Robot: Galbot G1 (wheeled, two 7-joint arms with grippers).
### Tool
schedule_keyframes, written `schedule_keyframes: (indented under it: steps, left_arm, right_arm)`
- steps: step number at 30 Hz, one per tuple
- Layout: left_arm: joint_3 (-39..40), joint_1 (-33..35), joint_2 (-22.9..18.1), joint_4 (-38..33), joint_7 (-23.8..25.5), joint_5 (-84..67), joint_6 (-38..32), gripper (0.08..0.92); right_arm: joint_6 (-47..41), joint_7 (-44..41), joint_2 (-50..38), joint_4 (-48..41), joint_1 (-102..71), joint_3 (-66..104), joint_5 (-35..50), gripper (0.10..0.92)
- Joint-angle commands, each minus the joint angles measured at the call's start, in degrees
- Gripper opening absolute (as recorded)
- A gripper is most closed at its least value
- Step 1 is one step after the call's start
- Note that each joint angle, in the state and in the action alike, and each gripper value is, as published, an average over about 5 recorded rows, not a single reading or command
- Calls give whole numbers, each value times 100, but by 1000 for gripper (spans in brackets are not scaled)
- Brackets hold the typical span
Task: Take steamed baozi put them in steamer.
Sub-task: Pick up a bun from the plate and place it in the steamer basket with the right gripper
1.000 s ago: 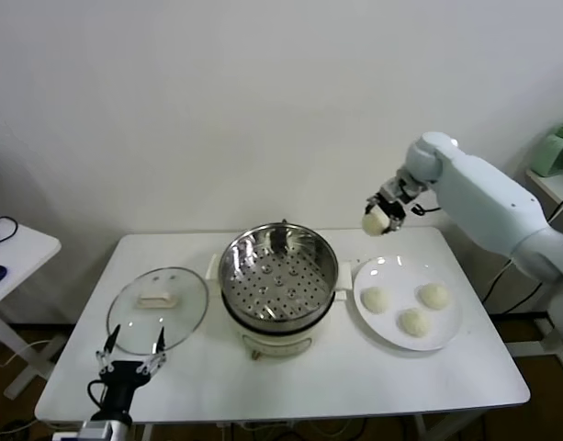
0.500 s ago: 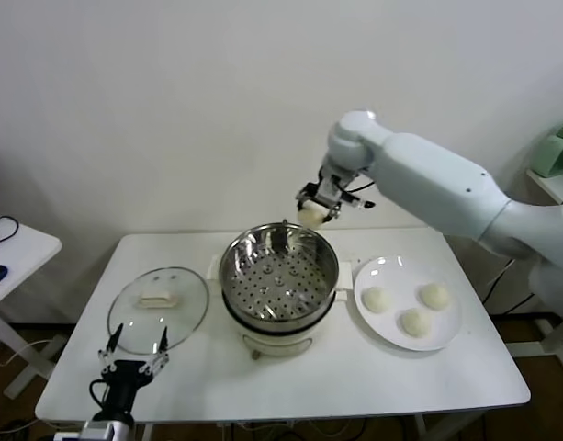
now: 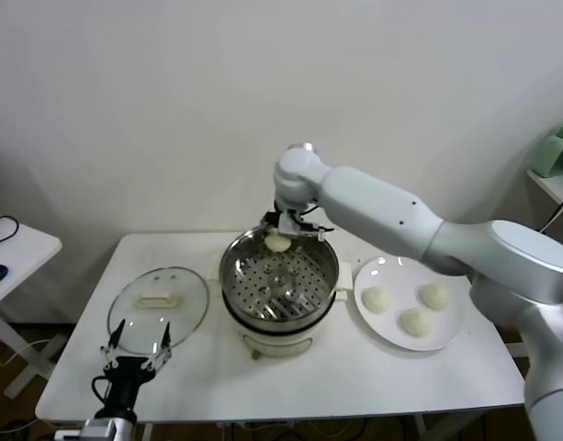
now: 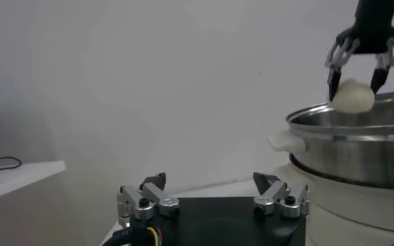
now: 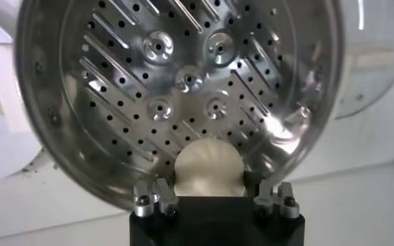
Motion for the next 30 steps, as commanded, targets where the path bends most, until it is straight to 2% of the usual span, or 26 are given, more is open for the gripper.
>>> schedule_keyframes:
  steps: [1, 14, 22, 30]
  left_arm:
    - [1, -24, -34, 12, 10, -12, 18, 823]
    - [13, -75, -34, 101, 11, -3, 28, 823]
    - [22, -73, -45, 130, 8, 9, 17, 823]
    - [4, -53, -41, 118, 3, -2, 14, 823]
  right_arm:
    - [219, 36, 316, -319, -441, 74, -608, 674]
    - [219, 41, 332, -418, -543, 104, -573, 680]
    - [202, 45, 305, -410, -515, 118, -592, 811]
    - [158, -96, 137, -158, -238, 93, -237, 823]
